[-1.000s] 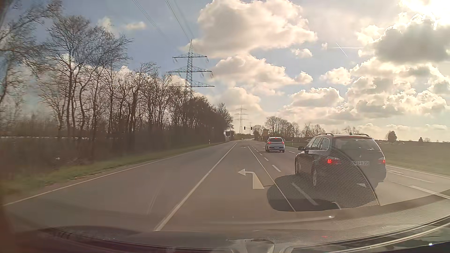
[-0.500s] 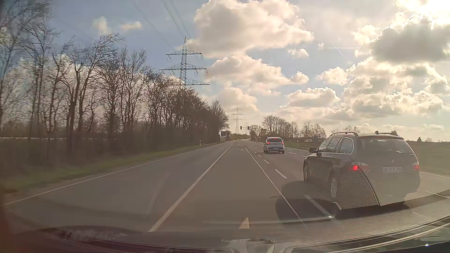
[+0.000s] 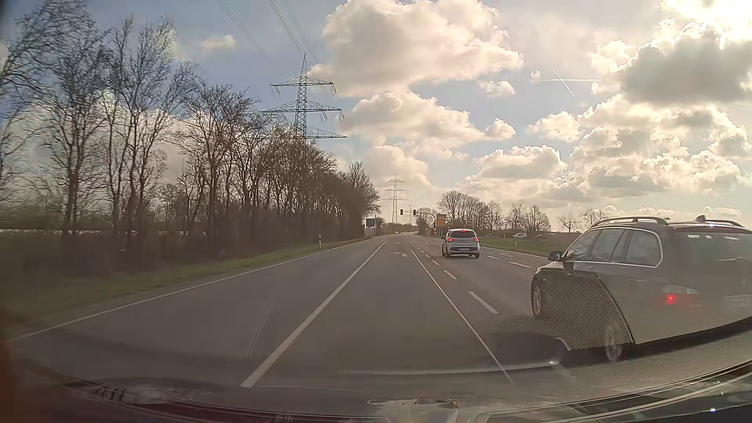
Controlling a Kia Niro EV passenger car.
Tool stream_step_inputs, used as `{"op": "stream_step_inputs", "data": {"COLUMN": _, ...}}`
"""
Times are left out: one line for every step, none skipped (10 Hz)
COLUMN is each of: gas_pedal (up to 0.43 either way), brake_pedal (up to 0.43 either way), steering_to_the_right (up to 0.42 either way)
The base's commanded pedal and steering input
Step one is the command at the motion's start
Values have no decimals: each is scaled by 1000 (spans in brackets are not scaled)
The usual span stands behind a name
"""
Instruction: Follow the waypoints while adhering to traffic rules and regulations
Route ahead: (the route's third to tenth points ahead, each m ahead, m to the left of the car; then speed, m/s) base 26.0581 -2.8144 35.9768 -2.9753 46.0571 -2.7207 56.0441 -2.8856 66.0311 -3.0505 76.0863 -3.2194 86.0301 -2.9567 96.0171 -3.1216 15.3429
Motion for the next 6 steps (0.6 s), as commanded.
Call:
{"op": "stream_step_inputs", "data": {"gas_pedal": 8, "brake_pedal": 0, "steering_to_the_right": 0}}
{"op": "stream_step_inputs", "data": {"gas_pedal": 0, "brake_pedal": 0, "steering_to_the_right": 0}}
{"op": "stream_step_inputs", "data": {"gas_pedal": 0, "brake_pedal": 0, "steering_to_the_right": 0}}
{"op": "stream_step_inputs", "data": {"gas_pedal": 0, "brake_pedal": 0, "steering_to_the_right": 0}}
{"op": "stream_step_inputs", "data": {"gas_pedal": 0, "brake_pedal": 0, "steering_to_the_right": 0}}
{"op": "stream_step_inputs", "data": {"gas_pedal": 0, "brake_pedal": 0, "steering_to_the_right": 0}}
